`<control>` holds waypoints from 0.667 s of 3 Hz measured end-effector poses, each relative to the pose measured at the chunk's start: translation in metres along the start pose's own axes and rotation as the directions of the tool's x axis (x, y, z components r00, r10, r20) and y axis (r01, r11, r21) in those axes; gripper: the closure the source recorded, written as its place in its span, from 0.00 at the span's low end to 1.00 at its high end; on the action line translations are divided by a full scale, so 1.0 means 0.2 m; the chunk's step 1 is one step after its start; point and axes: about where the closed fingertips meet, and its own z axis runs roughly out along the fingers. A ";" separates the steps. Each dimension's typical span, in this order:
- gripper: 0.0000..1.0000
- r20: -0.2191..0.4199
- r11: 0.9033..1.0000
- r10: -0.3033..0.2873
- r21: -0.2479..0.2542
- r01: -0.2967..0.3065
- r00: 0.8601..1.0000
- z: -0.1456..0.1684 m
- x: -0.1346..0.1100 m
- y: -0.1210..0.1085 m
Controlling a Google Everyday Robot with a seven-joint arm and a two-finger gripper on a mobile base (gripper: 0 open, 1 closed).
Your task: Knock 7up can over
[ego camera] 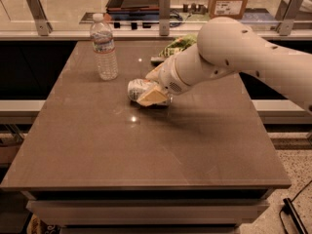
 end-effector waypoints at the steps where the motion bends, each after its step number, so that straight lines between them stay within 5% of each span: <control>1: 0.00 0.026 1.000 0.016 0.011 -0.016 1.000 -0.10 0.01 0.02; 2: 0.00 0.026 1.000 0.016 0.011 -0.016 1.000 -0.10 0.01 0.02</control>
Offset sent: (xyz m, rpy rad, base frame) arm -0.0120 -0.0210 0.0110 0.0382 -0.0015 -0.0264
